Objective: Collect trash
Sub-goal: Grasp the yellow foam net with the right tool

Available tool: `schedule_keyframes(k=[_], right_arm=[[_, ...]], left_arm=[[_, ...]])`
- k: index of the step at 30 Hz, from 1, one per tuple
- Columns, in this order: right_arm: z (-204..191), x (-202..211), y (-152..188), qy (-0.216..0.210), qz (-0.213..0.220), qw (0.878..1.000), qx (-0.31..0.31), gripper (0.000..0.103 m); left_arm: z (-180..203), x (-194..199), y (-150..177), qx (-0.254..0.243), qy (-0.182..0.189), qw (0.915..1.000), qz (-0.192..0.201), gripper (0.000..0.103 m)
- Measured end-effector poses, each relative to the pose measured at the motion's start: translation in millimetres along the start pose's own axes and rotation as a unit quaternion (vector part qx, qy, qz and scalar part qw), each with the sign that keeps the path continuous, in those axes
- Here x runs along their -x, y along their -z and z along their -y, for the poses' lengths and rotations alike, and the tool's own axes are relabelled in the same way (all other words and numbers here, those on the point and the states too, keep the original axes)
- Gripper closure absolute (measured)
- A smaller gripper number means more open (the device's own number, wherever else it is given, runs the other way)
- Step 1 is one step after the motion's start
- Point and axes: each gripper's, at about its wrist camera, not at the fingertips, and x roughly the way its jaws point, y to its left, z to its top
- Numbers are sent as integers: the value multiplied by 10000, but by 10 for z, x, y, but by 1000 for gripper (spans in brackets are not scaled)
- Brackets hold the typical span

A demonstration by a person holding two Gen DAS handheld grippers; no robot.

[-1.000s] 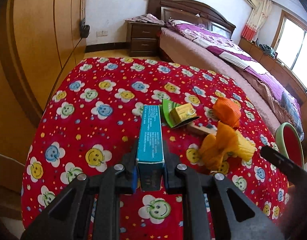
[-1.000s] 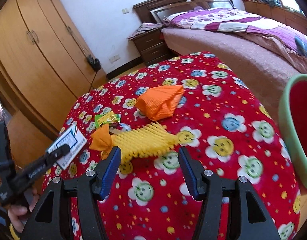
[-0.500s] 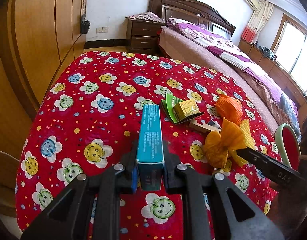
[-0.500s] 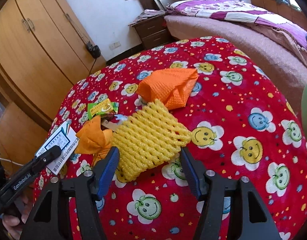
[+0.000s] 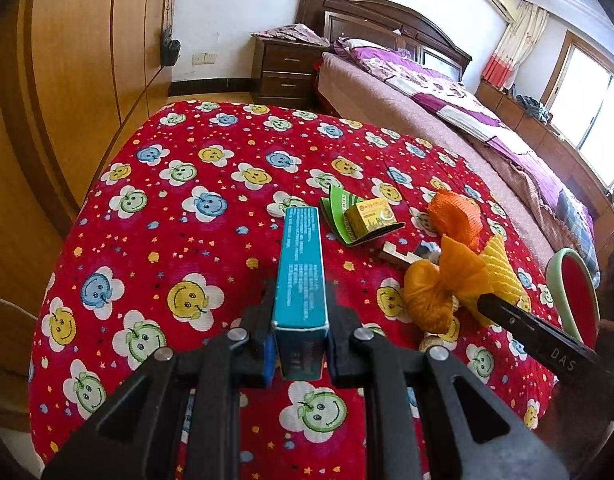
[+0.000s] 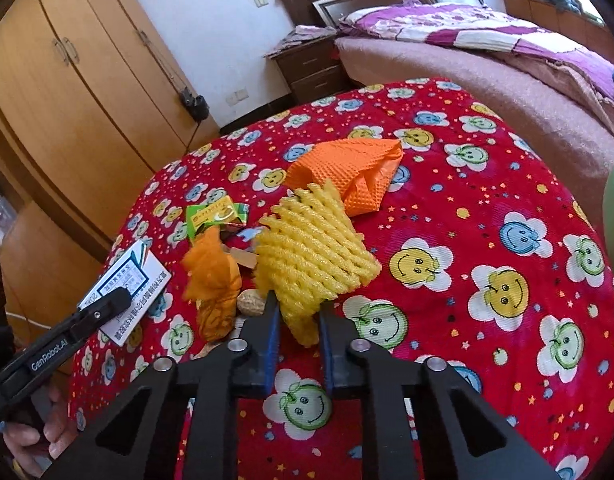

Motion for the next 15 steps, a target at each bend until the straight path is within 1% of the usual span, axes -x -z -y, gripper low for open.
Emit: schedule_keyframes(k=[5,15], right_arm=[[-33,161,51,-40,192,9998,23,90],[-65,627,156,-72,707,9975,58,90]], left_arm=[[44,87,23,-22,55,10000,62,85],[181,346,70,-123,228,9994,210,85]])
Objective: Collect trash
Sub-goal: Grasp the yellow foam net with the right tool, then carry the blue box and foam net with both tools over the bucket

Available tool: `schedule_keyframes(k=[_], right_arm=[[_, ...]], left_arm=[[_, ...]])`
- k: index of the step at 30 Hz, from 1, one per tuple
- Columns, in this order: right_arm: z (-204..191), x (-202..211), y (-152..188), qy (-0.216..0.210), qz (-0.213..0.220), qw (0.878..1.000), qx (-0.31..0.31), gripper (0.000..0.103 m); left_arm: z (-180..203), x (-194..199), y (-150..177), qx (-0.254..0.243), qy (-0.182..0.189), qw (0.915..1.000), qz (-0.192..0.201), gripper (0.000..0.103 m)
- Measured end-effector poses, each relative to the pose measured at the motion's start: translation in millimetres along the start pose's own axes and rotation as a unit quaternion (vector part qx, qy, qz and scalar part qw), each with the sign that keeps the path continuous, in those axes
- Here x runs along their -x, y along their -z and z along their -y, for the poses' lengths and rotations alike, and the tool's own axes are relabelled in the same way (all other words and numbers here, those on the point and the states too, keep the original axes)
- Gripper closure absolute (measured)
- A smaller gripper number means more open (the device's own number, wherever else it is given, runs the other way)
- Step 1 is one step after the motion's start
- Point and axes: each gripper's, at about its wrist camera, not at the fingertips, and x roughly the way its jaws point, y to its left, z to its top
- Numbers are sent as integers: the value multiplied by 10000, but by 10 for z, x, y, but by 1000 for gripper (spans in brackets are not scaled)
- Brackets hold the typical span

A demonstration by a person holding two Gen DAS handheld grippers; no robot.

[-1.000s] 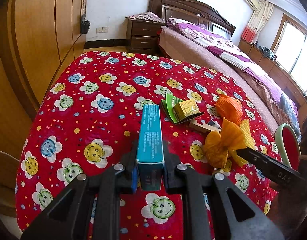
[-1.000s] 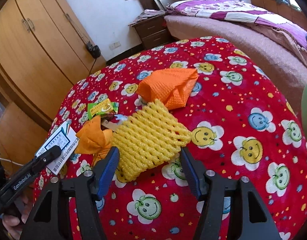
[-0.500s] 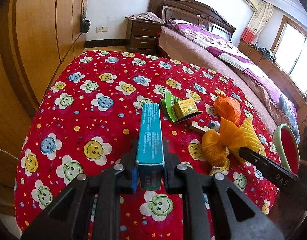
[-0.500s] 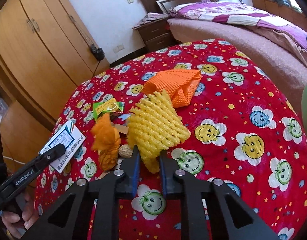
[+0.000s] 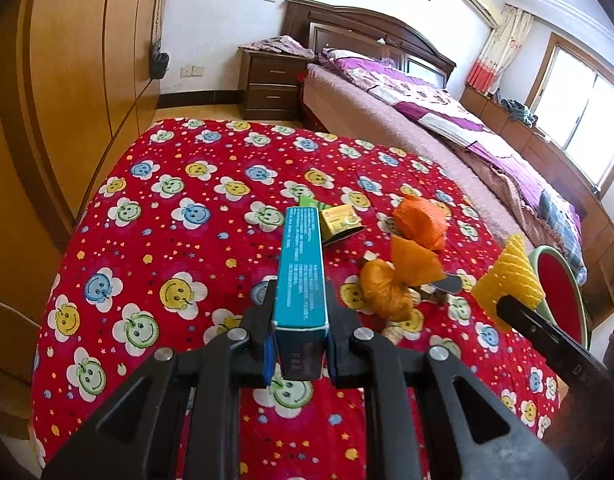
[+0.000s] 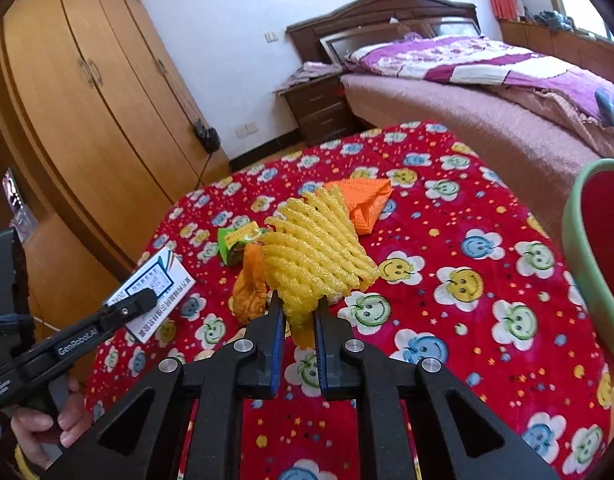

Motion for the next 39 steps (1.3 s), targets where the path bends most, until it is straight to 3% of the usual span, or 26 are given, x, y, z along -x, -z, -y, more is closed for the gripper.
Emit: schedule_keyframes(k=[21,39], right_arm=[[265,845,129,173,784,9965,-213,90],[903,1352,250,788,1174,9866,-810,90]], left_arm=[[695,481,59,-617,517,9962,321,85],[1569,363,68,-1277,1150,9851,97,85]])
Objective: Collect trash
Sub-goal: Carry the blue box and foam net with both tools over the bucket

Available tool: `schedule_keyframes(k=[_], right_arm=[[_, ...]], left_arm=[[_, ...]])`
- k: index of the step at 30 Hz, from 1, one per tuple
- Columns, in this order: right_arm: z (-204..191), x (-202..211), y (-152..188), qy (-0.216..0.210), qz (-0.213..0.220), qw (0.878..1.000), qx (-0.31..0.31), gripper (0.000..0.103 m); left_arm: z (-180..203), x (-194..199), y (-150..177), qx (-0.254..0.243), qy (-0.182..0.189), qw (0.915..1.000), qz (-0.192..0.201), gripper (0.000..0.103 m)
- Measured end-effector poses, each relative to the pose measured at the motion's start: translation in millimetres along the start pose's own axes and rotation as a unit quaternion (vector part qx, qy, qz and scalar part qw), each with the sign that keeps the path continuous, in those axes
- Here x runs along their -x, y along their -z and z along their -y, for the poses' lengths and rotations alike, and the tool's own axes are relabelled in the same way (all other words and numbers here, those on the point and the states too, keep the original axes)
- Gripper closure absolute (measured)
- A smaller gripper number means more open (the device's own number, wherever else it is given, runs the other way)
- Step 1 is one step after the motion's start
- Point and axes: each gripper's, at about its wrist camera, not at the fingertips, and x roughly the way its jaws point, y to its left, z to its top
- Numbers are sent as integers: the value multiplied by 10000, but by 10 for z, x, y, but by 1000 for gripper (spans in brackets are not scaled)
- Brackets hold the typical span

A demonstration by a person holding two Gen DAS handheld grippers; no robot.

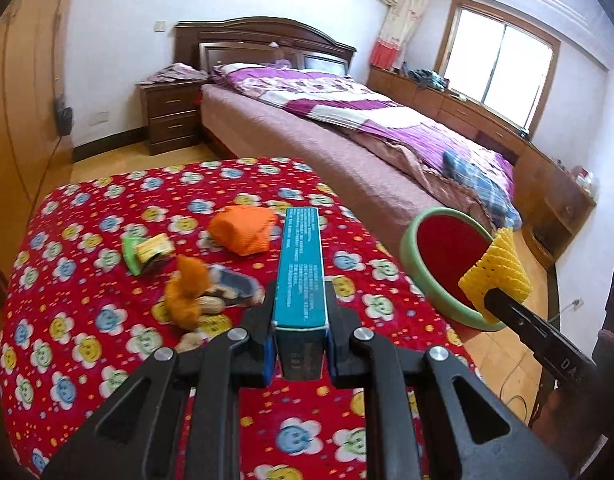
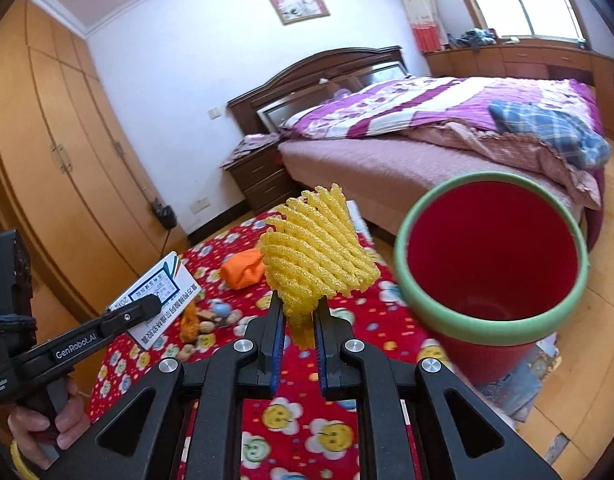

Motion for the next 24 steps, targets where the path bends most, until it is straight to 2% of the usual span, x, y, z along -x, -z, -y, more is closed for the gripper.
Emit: schedule_keyframes(k=[10,24], right_arm=[[465,81,-12,347,96,9982,-487,90],[1091,56,21,792,48,9911,-1065,90]], left_arm=[[559,-320,-118,-460,419,9980,-138,85],[1255,-866,-175,-982,942,9897,-456,85]])
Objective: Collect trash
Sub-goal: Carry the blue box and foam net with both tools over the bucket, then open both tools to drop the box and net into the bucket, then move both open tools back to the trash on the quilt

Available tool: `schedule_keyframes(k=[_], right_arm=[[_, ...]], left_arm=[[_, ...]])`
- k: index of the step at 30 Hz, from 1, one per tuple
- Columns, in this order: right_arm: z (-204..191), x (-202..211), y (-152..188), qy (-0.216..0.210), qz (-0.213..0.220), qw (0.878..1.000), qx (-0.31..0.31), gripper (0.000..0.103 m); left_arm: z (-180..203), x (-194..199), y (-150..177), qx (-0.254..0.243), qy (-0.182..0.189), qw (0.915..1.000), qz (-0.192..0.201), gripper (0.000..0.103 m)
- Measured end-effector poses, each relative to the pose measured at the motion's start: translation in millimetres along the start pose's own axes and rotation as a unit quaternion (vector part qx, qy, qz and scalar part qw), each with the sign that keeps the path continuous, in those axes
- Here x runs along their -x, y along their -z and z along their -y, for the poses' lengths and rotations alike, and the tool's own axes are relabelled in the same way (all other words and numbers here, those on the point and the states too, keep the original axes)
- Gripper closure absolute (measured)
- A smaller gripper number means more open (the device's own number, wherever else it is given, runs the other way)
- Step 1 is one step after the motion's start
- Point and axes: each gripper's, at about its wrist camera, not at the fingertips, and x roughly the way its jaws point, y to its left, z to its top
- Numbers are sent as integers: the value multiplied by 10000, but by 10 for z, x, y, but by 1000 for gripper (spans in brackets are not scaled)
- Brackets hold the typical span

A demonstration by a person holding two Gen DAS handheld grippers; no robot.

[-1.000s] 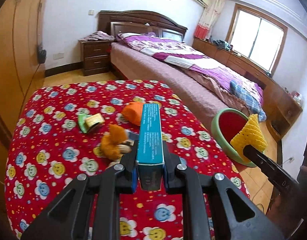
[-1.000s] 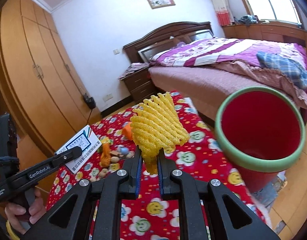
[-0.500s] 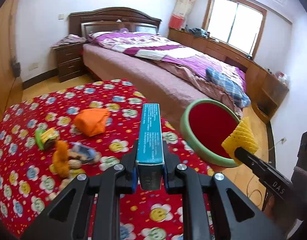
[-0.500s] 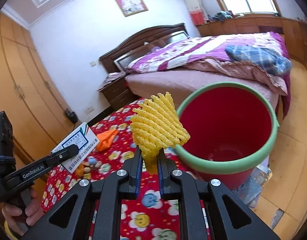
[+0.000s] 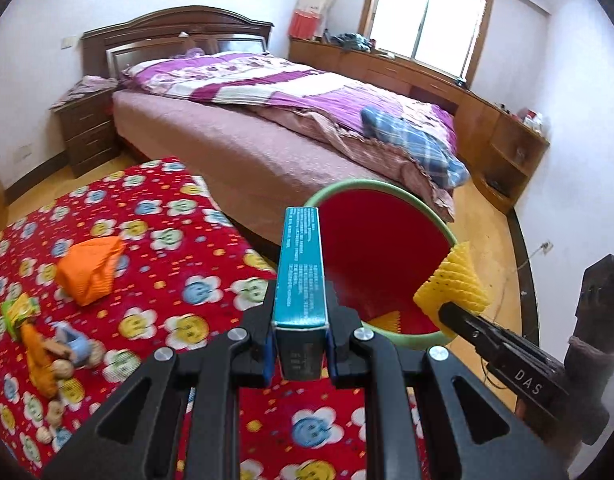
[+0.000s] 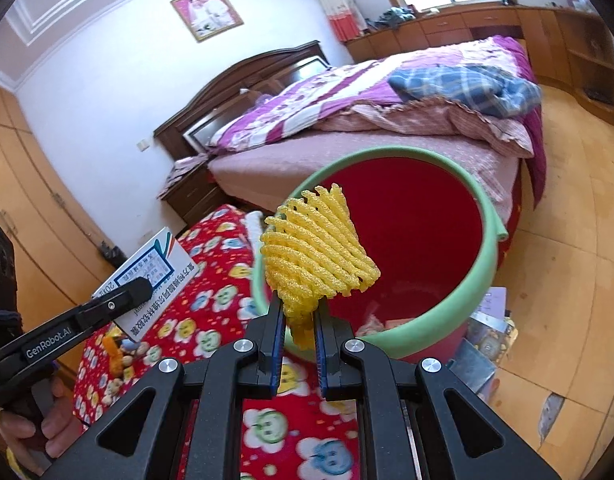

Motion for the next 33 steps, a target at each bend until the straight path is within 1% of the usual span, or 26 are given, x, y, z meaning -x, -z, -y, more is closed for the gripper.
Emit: schedule_keyframes(k=[7,15,16,19,20,21,23,26,28,30,33], right_arm=[[233,-80,-41,149,-55,9996,-227,88],[404,-163,-76,226,-123,9990,-378,86],[412,-173,-76,236,-128,9989,-376,86],[418,-200,-87,243,-147,9989,-372,84],[418,-206,-89,231,-142,9989,-374,83],[416,-210,-91,208,-132,9990,-376,79],[415,-212,-95,175,-116,9991,-370,75],[408,-224,-107,176,-120,9992,-350,73],[403,-222,-108,160,-116,9992,-356,69],[392,-210,-113,149,-95,9992,-353,62],[359,-188,-116,198,-68,9992,-332,54]], left_arm=[[196,-306,-59,-165,173,9996,-148,85],[314,-519,-78,-272,429,9984,-244,85],[323,-531,-78,-283,462,9982,-250,84],[335,-565,-81,-303,437,9982,-261,73],[328,-568,-81,-304,418,9984,-245,72],[327,-569,-80,-306,406,9984,-236,72],[308,-568,-78,-294,365,9987,-222,72],[270,-562,-74,-238,334,9989,-242,72],[238,-545,-68,-177,323,9990,-254,72],[204,-519,-66,-117,304,9992,-252,72],[155,-461,-53,-52,263,9993,-243,72]])
